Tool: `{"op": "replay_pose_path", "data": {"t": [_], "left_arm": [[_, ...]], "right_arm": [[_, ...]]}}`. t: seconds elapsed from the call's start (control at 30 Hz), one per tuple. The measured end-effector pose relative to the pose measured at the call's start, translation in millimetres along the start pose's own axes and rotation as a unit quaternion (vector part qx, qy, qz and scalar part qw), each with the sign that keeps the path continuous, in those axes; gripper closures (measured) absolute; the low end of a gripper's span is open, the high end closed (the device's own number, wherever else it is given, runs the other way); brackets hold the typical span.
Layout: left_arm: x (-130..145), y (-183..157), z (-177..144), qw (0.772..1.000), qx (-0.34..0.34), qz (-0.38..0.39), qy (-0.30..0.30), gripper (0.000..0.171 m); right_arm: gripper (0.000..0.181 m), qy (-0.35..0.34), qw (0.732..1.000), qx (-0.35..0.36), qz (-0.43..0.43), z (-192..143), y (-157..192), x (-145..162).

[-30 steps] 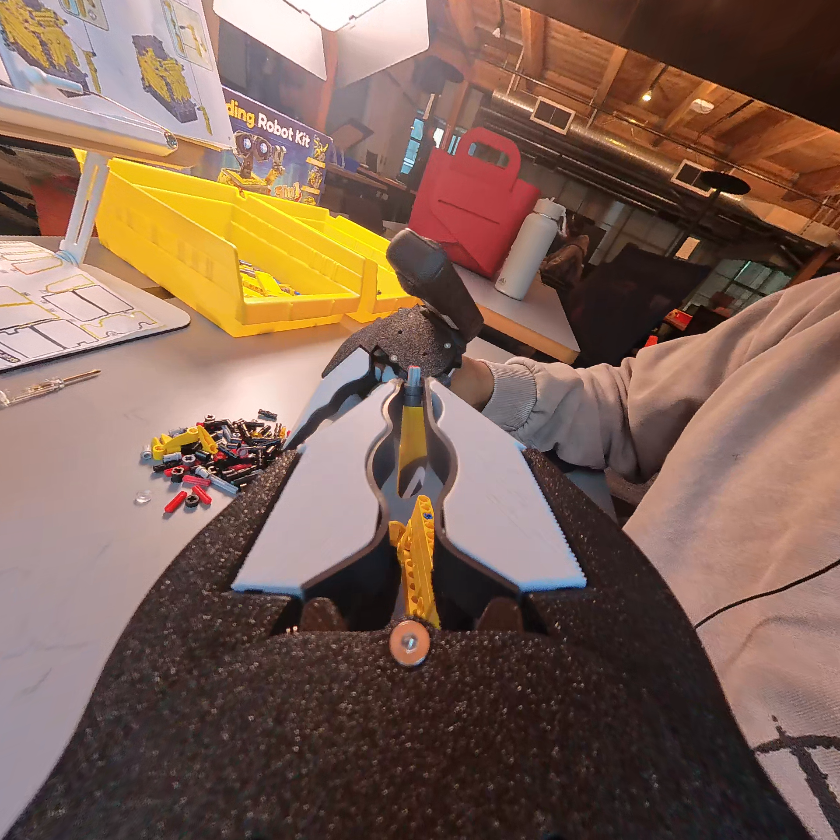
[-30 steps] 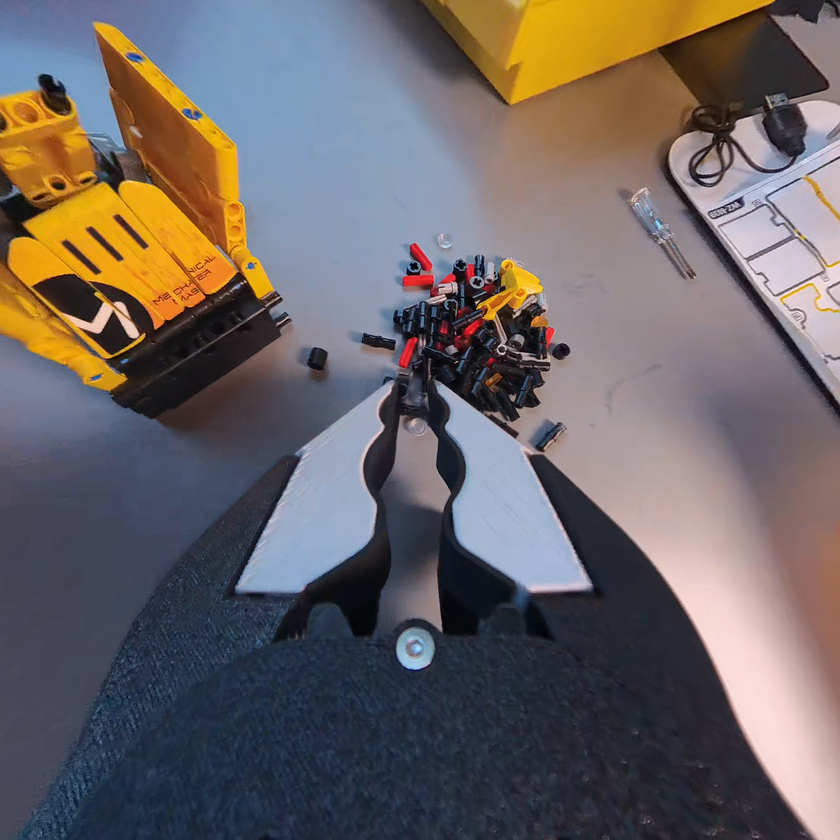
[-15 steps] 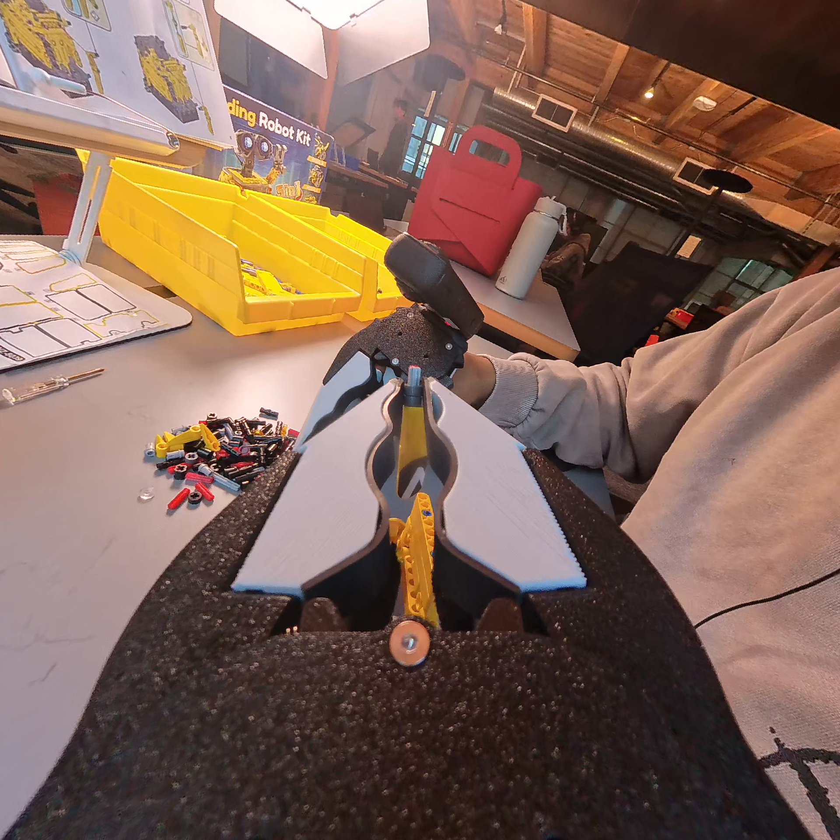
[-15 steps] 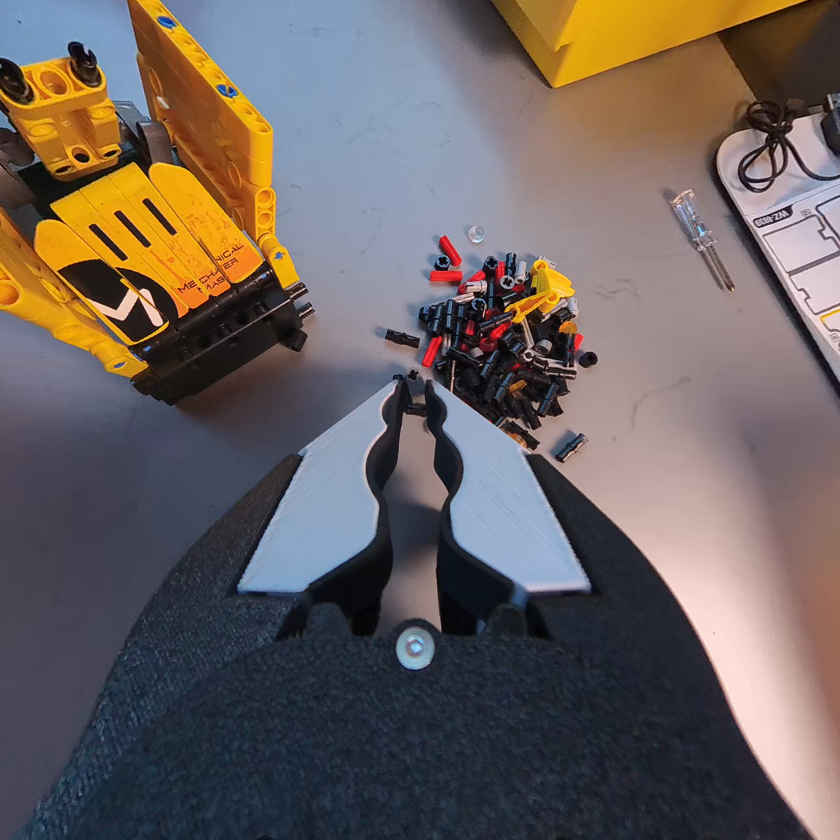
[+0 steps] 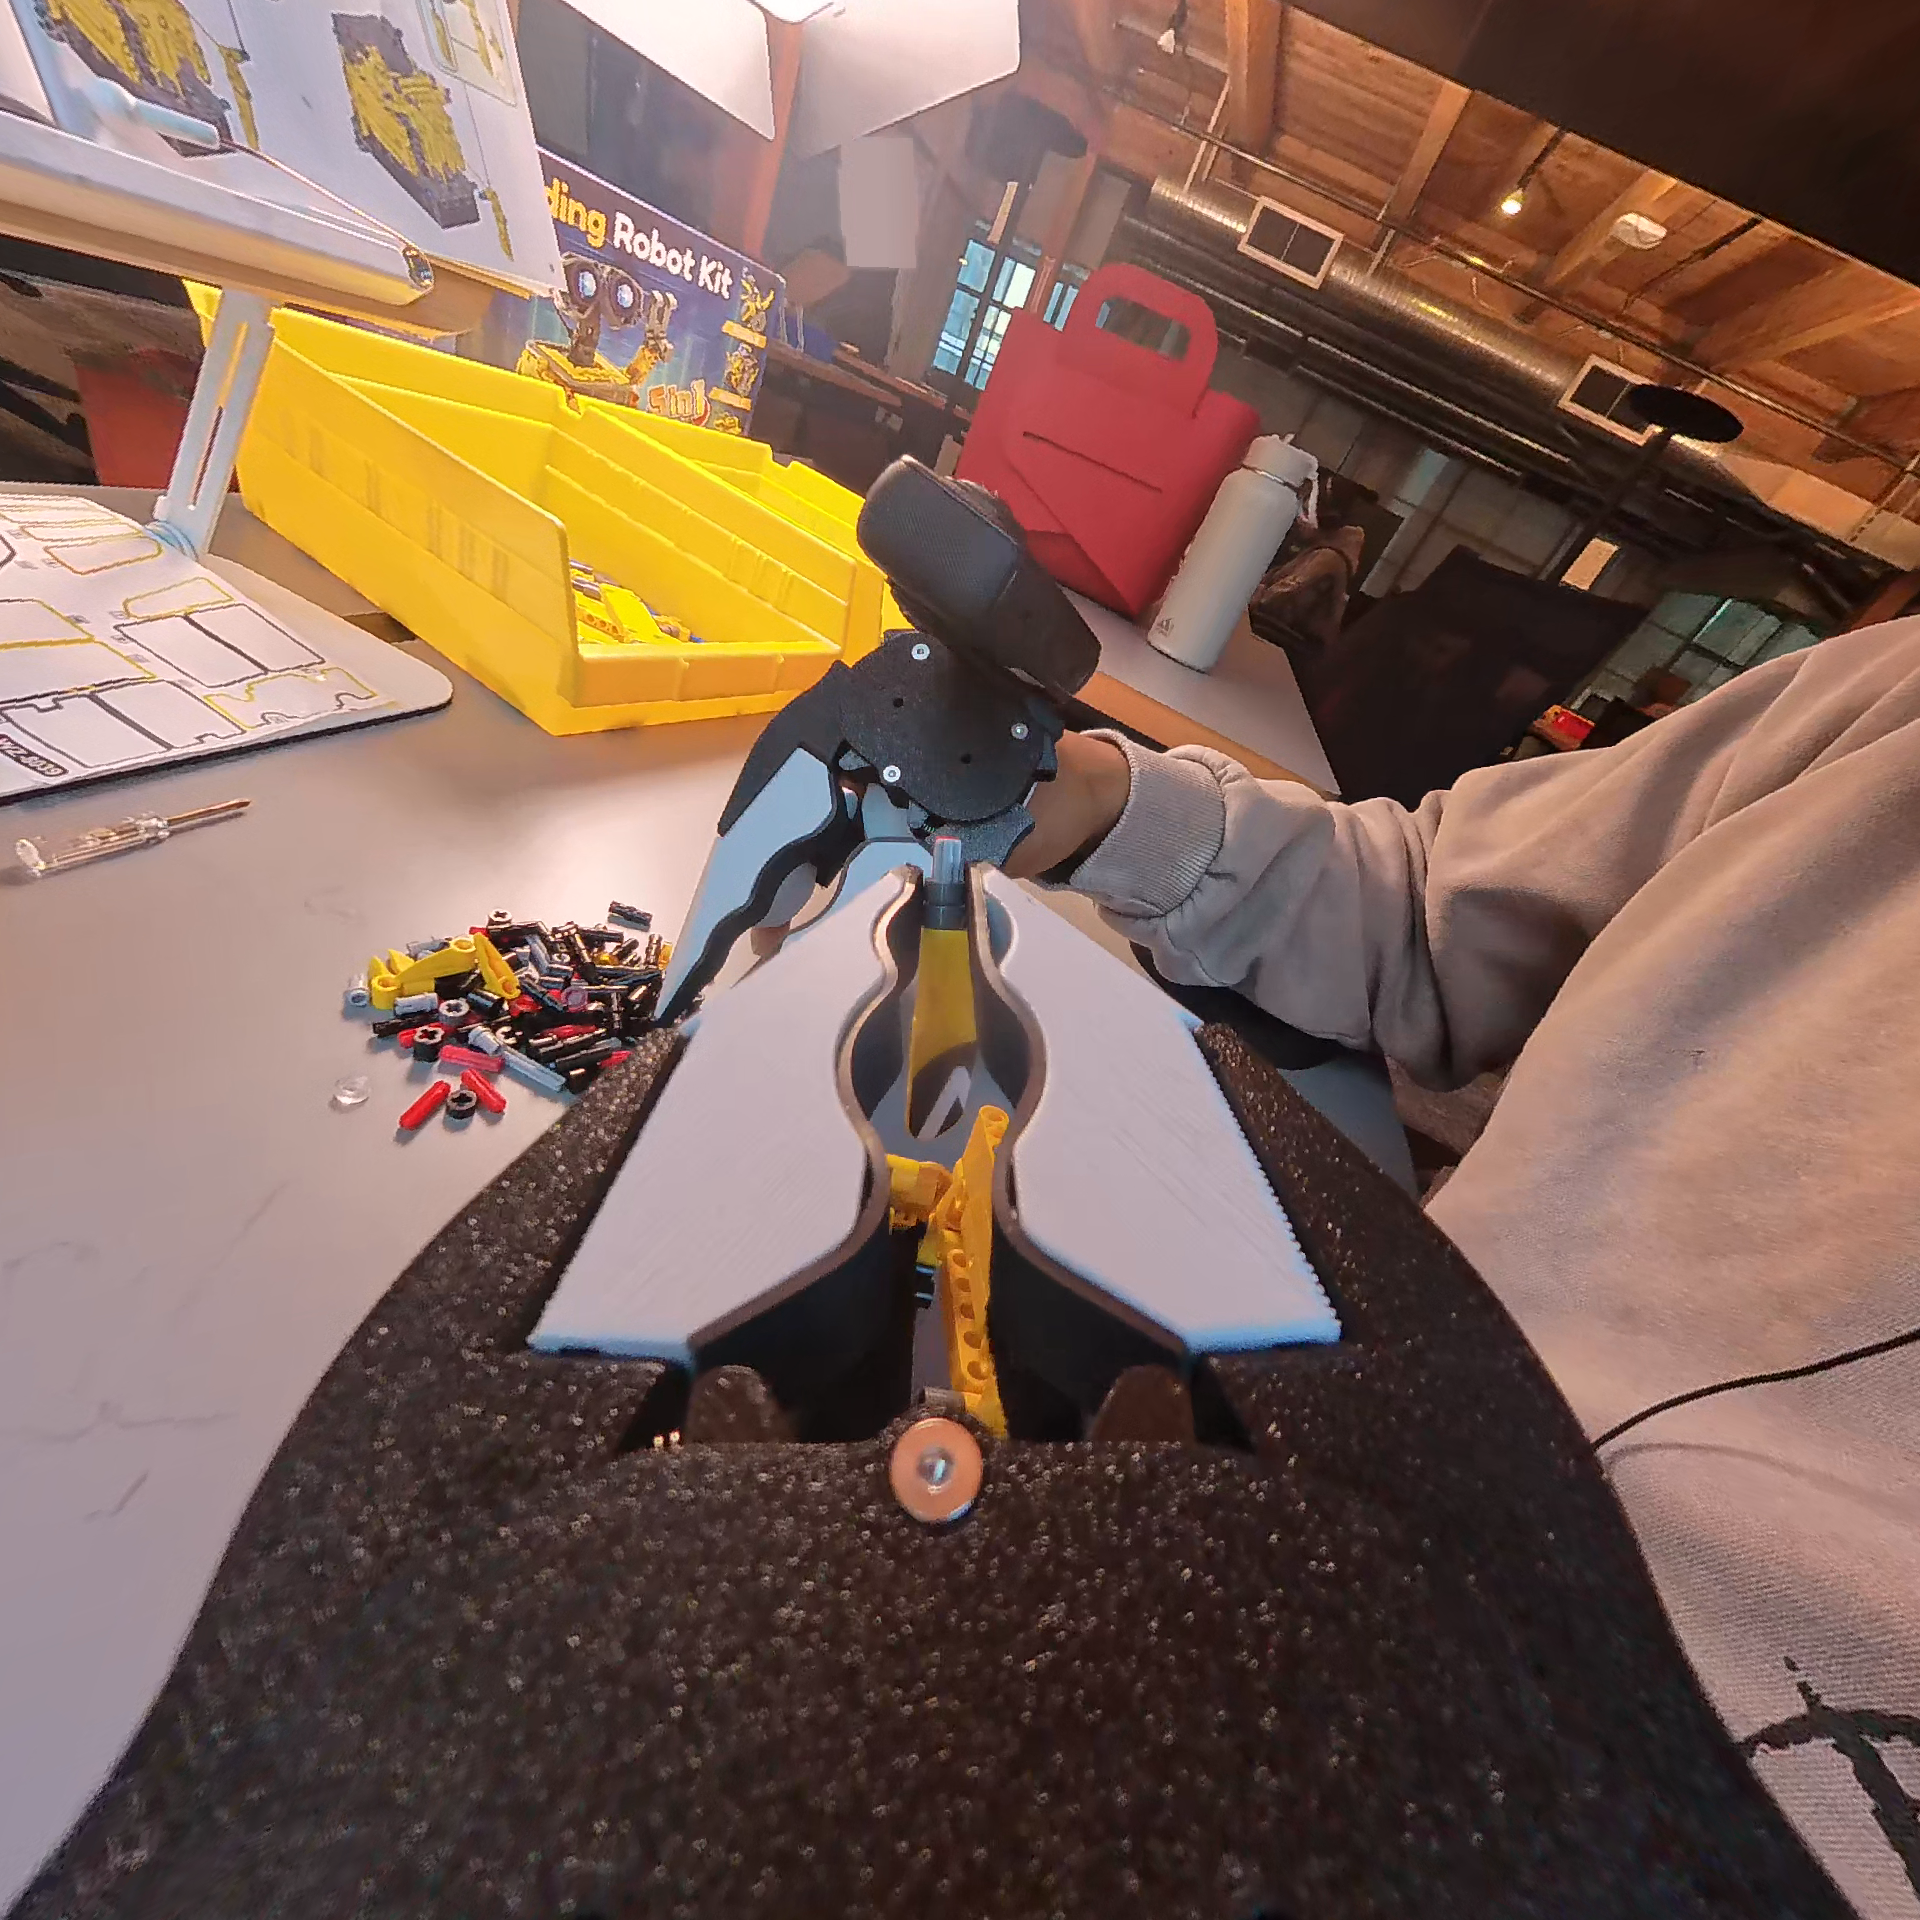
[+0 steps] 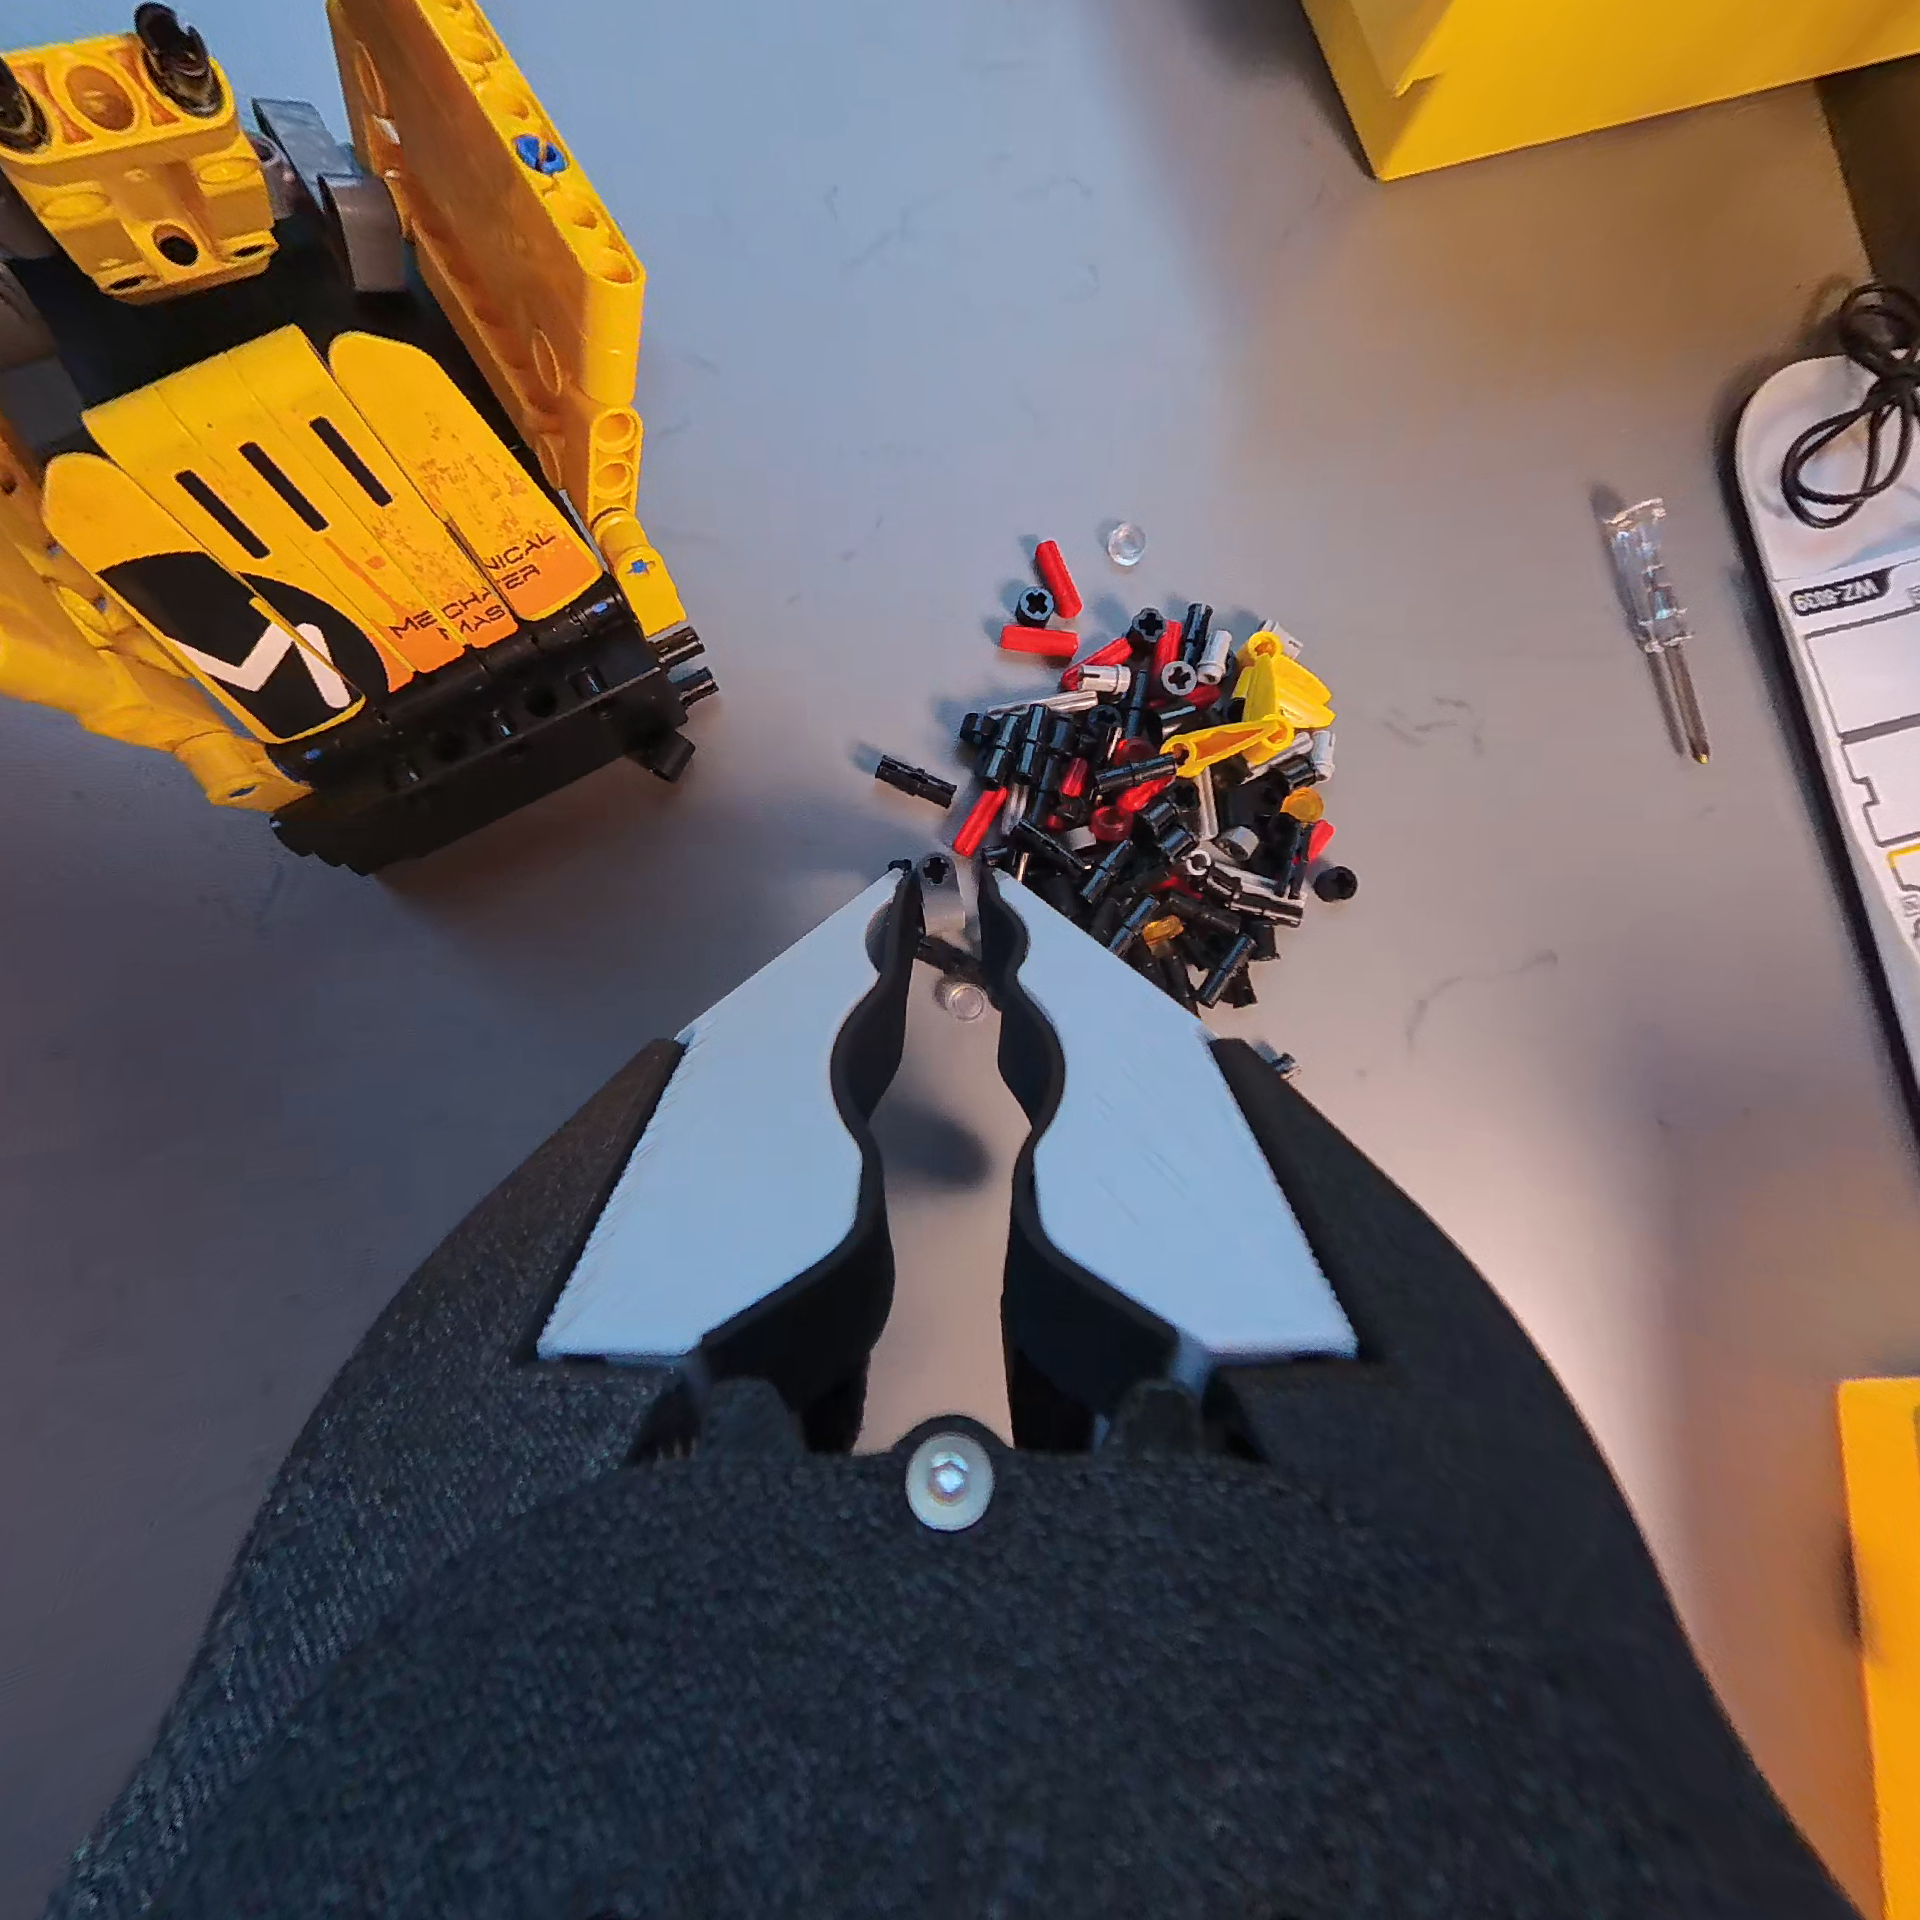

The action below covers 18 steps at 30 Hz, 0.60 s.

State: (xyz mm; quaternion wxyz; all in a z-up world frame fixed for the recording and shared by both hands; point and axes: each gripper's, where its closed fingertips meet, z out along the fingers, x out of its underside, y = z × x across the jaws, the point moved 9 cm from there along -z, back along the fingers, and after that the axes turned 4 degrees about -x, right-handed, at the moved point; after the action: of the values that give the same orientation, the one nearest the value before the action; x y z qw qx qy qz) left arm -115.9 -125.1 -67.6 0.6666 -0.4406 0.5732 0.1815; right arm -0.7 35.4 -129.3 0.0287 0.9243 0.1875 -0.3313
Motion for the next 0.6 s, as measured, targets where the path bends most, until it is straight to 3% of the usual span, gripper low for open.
{"op": "replay_pose_path", "data": {"t": [0.37, 0.6], "left_arm": [[3.5, 3.1, 1.6, 1.000, 0.001, -0.008, 0.007, 0.165], [5.6, 3.6, 3.1, 1.000, 0.002, -0.003, 0.005, 0.165]], "right_arm": [[0.174, -0.005, 0.997, -0.056, 0.057, -0.2, -7.7, 3.5], [0.174, -0.002, 0.998, -0.046, 0.045, 0.4, -8.5, 2.4]]}}
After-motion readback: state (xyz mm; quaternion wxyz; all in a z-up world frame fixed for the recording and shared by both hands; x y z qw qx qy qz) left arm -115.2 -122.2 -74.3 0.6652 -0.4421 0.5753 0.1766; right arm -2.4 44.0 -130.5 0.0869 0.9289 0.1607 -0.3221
